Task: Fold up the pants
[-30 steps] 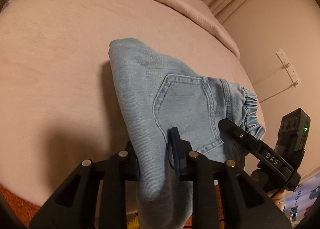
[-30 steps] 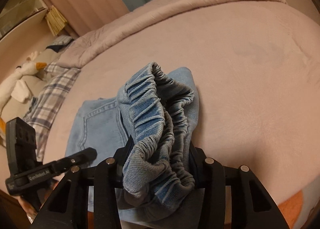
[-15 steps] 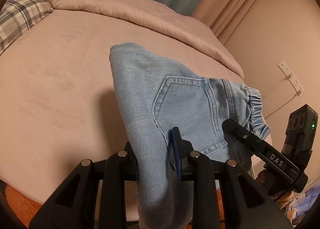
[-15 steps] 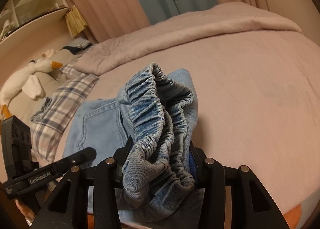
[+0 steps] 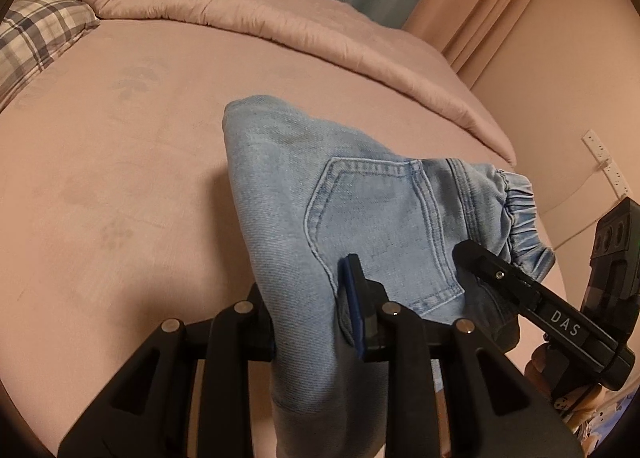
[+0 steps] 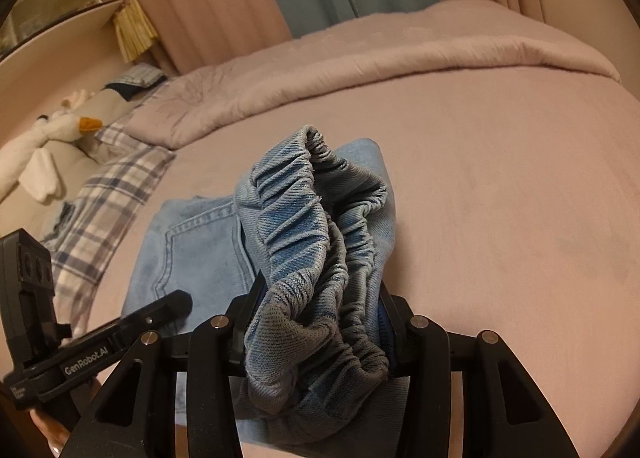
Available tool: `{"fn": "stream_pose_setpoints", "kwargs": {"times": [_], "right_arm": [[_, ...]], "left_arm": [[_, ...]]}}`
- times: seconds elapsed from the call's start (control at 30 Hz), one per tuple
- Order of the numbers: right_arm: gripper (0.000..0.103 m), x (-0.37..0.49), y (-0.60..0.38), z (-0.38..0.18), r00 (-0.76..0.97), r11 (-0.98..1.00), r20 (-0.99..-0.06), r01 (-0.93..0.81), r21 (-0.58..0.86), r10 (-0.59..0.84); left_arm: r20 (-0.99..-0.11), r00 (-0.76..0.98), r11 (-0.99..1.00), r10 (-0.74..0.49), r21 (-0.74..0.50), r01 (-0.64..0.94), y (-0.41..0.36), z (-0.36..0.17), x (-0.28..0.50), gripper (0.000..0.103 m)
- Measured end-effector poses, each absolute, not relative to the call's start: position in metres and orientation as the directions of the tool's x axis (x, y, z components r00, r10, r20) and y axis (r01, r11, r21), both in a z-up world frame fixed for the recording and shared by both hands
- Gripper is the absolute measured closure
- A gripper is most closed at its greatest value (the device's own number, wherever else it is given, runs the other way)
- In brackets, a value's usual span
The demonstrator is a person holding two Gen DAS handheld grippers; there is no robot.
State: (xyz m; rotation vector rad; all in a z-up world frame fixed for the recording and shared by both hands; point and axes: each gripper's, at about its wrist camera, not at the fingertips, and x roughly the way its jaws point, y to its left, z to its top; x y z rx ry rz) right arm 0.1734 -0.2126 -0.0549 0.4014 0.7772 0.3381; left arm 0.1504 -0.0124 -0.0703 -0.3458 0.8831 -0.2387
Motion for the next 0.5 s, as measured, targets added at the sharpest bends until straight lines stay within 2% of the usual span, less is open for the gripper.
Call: {"fn": "stream_pose_setpoints", "kwargs": {"times": [0.27,0.43,0.5], "right_arm": [[0.055,0.199,-0.203,-0.094,0.578,0.875,-0.693,-0.076,0.479,0.430],[0.052,0.198,-0.206,-0.106,0.564,0.878,-0.712,-0.050,0.476,0.418],[0.049,0.198,-0.210,-0.104,0.557,0.875,-0.718,-0.037,0.482,0.418]], "left_arm": [[-0.772,0.548,0.925,-0.323,-0.381,0.009,-0.008,-0.115,0.176,0.074],[-0.768,0.549,0.918,-0.328,-0.396,-0.006,-0.001,-0.115,0.174,0.068],[-0.776,0.550,0.922,-0.309,-0.386,-0.027,0.000,-0.110,0.171,0.069]]}}
